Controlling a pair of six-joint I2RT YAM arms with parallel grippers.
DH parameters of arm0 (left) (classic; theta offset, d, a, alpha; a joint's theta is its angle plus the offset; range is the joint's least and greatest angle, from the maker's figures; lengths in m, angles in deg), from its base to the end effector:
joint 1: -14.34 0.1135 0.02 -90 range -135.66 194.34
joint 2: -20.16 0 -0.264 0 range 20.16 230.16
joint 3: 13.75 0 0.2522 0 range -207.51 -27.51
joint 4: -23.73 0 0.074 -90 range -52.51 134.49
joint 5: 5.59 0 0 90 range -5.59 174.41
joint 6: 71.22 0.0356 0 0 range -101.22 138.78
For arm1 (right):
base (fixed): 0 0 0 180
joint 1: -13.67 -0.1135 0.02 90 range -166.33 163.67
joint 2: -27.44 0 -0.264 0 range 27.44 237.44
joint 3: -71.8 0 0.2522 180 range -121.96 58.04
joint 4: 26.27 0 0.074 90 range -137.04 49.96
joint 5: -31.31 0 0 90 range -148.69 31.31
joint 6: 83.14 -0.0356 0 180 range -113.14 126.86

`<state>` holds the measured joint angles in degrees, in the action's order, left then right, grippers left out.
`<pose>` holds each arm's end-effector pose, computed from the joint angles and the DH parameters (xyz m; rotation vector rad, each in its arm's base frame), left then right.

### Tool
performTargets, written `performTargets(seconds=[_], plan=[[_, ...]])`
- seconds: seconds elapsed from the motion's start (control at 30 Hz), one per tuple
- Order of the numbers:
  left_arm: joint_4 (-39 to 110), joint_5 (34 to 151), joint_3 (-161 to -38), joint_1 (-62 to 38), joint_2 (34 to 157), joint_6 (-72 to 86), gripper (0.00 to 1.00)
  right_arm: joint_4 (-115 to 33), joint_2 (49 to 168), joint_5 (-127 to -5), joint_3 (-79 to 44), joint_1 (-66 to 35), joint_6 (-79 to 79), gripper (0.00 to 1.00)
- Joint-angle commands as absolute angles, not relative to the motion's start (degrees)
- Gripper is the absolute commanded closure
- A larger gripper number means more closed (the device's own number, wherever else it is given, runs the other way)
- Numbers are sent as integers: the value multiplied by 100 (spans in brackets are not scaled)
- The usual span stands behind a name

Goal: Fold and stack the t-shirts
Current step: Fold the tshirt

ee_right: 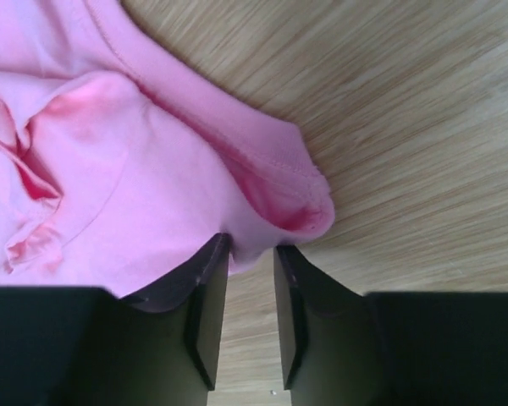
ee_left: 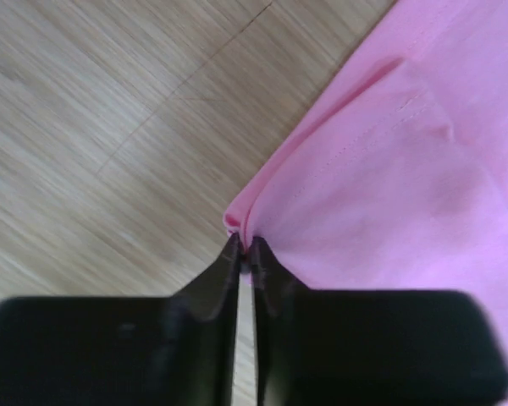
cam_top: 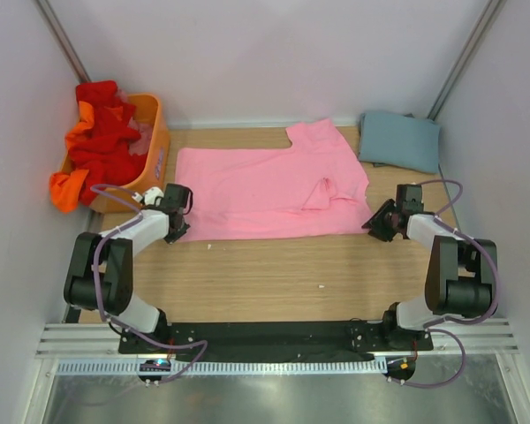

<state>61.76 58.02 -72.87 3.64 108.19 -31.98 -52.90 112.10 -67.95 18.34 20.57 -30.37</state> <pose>0.2714 -0.0352 0.1580 -0.9902 2.3593 0.2487 0.2680 -0.0267 0.1533 0.9249 2.4442 0.4013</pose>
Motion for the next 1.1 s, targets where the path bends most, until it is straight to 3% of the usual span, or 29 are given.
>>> performTargets(seconds=[0.0, 0.07, 0.1, 0.23, 0.8, 0.9, 0.93, 1.0, 1.03, 1.07], plan=[[5858, 5593, -7356, 406, 10814, -3097, 100, -5111, 11322, -6713, 2016, 2079, -3005, 68], [5867, 5567, -7339, 414, 10692, -3061, 100, -5120, 11278, -6687, 2033, 2079, -2962, 76], [5884, 5567, -7330, 406, 10647, -3052, 100, -5146, 11252, -6643, 2025, 2097, -2944, 85], [6095, 5646, -7224, 406, 10243, -3026, 100, -5409, 10936, -6555, 2042, 2219, -2891, 98], [7641, 6296, -6012, 406, 7247, -3448, 100, -7509, 8159, -5789, 2368, 2396, -3347, 99], [7861, 6339, -5906, 125, 6658, -3755, 94, -7826, 7869, -5799, 2315, 2396, -3524, 99], [7984, 6419, -5906, 116, 6578, -3869, 82, -7992, 7772, -5790, 2280, 2387, -3550, 96], [8090, 6585, -5967, 46, 6393, -3957, 69, -8134, 7535, -5729, 2209, 2387, -3594, 77], [8325, 6682, -6046, 36, 6367, -4027, 48, -8256, 7490, -5728, 2113, 2396, -3629, 43], [8511, 6848, -6168, 36, 6332, -4106, 39, -8318, 7464, -5746, 2034, 2387, -3629, 22]])
